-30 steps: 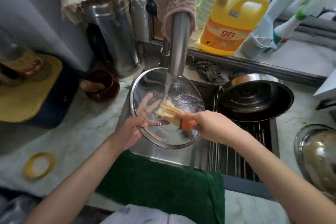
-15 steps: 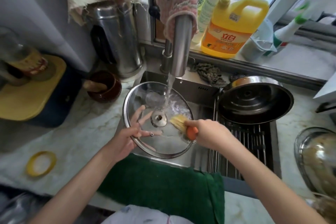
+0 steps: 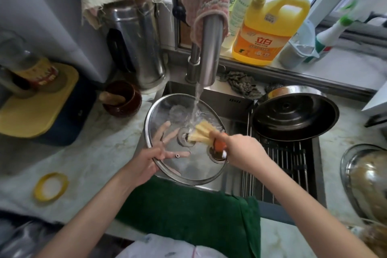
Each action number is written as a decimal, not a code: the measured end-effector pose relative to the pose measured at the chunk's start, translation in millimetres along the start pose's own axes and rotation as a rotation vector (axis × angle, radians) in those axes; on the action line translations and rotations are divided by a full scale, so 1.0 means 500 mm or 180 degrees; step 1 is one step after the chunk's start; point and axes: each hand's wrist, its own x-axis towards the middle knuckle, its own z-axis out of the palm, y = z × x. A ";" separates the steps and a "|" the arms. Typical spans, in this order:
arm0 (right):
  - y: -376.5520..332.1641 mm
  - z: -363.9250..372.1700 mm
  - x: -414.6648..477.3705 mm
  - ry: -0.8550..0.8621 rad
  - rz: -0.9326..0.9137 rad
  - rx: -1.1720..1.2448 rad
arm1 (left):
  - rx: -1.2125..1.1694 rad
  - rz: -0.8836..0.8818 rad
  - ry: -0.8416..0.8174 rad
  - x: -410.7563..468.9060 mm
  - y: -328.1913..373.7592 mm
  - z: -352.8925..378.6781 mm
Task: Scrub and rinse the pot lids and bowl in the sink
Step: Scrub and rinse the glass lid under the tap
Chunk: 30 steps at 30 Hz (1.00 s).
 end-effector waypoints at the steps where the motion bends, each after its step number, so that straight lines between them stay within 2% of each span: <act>1: -0.004 -0.002 0.012 0.0060 0.0200 0.0027 | 0.0052 0.0002 -0.0054 -0.001 0.001 0.003; 3: -0.037 -0.004 0.040 0.0225 0.0359 0.0223 | 0.0174 -0.0003 -0.0071 0.004 0.004 0.010; 6: -0.099 0.014 0.042 0.0387 -0.0193 0.0563 | 0.0378 -0.0036 -0.0032 0.010 0.008 0.012; 9: -0.102 0.021 0.002 0.0326 -0.0756 0.0287 | 0.0420 -0.0064 0.0021 0.009 0.013 0.010; 12: -0.086 0.013 0.015 0.0666 -0.1008 -0.0122 | 0.0394 -0.0034 -0.0053 0.001 0.023 0.005; 14: -0.072 0.012 0.056 0.0868 -0.0845 -0.0160 | 0.0385 -0.0072 -0.0120 0.001 0.024 0.002; 17: -0.019 0.012 0.090 0.0744 -0.0204 -0.0355 | 0.0257 -0.0116 -0.0072 0.002 0.016 -0.001; 19: 0.010 0.010 0.058 0.0372 0.0025 -0.0339 | 0.0136 -0.0087 0.0024 0.003 0.009 -0.005; 20: 0.019 0.011 0.030 0.0018 0.0039 -0.0236 | 0.0087 -0.0069 0.0096 0.004 0.007 -0.007; 22: 0.033 0.018 -0.028 -0.0797 -0.0010 0.0154 | 0.0092 -0.0009 0.0195 0.008 0.003 -0.012; 24: 0.048 0.019 -0.060 -0.1192 0.0062 0.0638 | 0.0129 0.0054 0.0216 0.008 0.005 -0.019; 26: 0.079 0.029 -0.072 -0.1026 0.0260 0.1481 | 0.0027 0.0063 0.0209 0.006 0.006 -0.023; 30: 0.126 0.065 -0.068 -0.0009 0.1027 0.3316 | -0.0066 0.0263 0.0020 0.009 0.016 -0.020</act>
